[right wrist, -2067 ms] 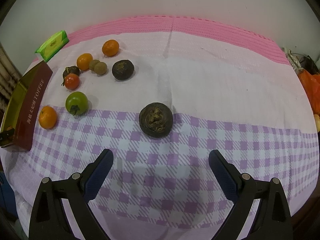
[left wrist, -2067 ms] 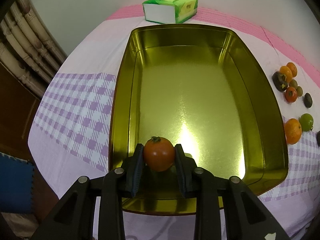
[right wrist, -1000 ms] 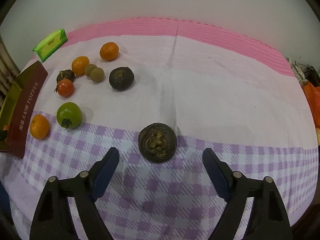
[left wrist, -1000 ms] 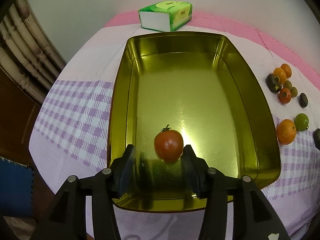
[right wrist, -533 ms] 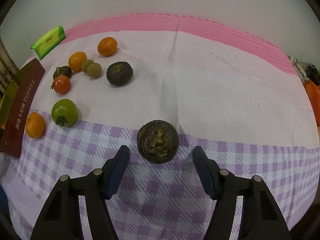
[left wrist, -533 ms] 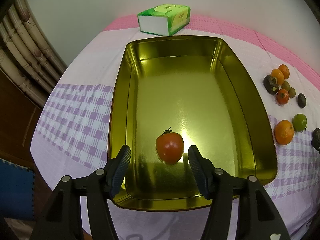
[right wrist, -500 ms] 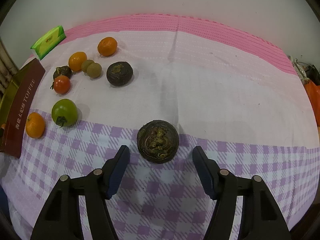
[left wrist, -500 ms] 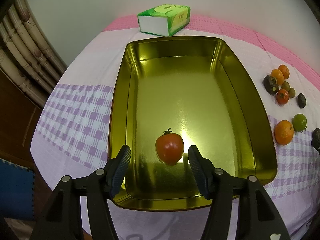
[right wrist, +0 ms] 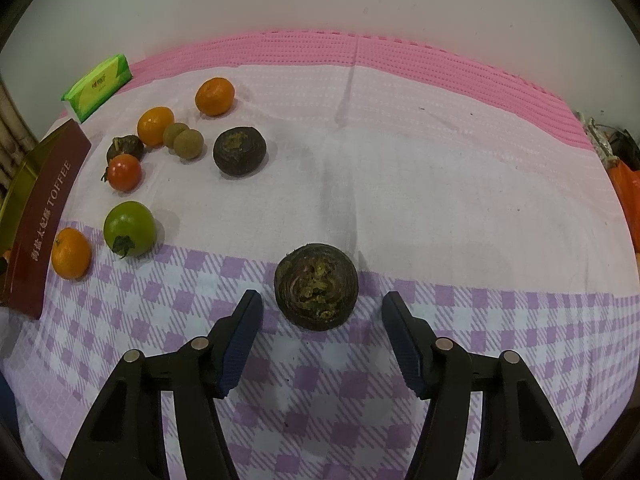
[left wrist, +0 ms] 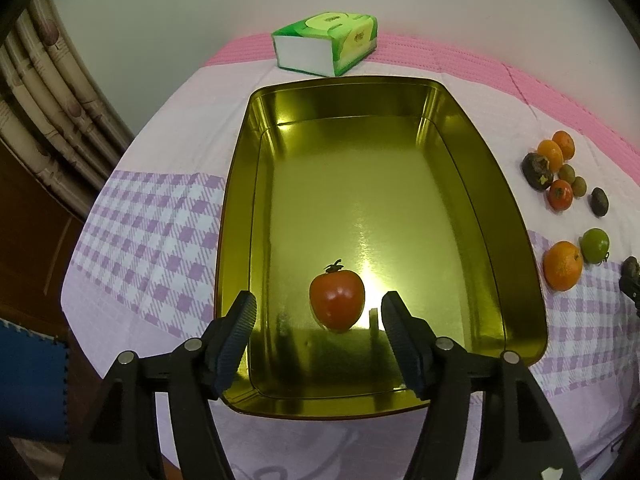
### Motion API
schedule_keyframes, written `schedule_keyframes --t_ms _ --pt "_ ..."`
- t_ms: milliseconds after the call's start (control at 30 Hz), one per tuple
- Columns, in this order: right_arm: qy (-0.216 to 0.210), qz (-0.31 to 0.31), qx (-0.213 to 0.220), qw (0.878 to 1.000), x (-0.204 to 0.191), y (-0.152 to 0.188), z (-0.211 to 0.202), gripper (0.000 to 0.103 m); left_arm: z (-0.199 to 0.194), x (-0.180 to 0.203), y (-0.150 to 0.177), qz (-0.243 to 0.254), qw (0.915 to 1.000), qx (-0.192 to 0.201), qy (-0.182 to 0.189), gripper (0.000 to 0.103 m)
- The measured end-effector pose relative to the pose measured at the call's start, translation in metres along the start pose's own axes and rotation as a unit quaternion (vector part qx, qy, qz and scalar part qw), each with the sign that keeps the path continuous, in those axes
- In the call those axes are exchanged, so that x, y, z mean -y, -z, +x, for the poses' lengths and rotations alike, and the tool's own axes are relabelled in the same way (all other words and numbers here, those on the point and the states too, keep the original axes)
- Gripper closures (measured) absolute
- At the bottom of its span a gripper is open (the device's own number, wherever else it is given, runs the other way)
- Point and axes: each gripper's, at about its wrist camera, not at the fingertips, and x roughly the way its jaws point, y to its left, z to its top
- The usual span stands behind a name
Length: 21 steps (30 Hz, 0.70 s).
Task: Organize fruits
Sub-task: 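Lower the tomato into the tray and open the left gripper while the right gripper grasps the dark round fruit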
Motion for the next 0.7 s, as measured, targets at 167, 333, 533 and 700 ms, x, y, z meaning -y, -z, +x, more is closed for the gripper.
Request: schedule_keyframes --t_ms 167,333,533,700 --pt "-0.003 0.004 0.001 1.000 0.0033 -0.0035 0.0015 0.040 0.0010 -0.0009 0.0000 -0.002 1.0000 -0.002 -0.001 0.041" --pt "0.003 0.001 0.009 1.000 0.0019 -0.0054 0.0027 0.050 0.0006 -0.0027 0.0003 -0.006 1.0000 -0.002 -0.002 0.038" --pt "0.009 -0.001 0.010 1.000 0.0027 -0.0069 0.0016 0.060 0.0003 -0.0035 -0.0005 -0.009 0.9999 -0.002 0.002 0.036" --pt "0.014 -0.006 0.015 1.000 0.0016 -0.0078 -0.0018 0.061 -0.0022 -0.0061 -0.0011 -0.016 0.9998 0.002 0.007 0.029"
